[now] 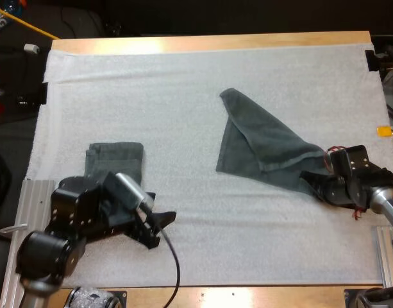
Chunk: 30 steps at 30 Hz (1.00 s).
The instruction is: Pick towel from pile, fold and stack
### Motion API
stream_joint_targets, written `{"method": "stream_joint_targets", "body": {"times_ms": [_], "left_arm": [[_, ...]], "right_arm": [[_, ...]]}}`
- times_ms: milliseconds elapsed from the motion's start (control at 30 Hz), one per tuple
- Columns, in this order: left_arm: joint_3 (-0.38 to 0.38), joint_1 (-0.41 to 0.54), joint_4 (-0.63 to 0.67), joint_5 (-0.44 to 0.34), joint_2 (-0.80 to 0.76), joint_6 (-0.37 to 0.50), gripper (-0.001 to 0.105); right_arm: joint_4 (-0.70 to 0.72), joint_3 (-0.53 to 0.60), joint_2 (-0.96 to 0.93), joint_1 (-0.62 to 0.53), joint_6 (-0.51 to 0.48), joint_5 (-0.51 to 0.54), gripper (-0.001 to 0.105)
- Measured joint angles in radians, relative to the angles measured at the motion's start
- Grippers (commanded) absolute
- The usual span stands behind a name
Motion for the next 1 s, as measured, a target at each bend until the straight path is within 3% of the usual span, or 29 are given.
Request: {"method": "stream_joint_targets", "body": {"times_ms": [333, 467, 1000], "left_arm": [[0.0, -0.208, -0.197, -0.003, 0.251, -0.001, 0.061], [0.0, -0.277, -0.278, -0.048, 0.373, -0.025, 0.061], [-0.029, -0.315, -0.519, -0.102, 0.745, -0.19, 0.061]], "right_arm": [[0.172, 0.005, -0.083, 0.0, -0.104, 0.0, 0.0], [0.217, 0.007, -0.118, 0.0, -0.122, 0.0, 0.0], [0.28, 0.007, -0.207, 0.0, -0.157, 0.0, 0.0]]}}
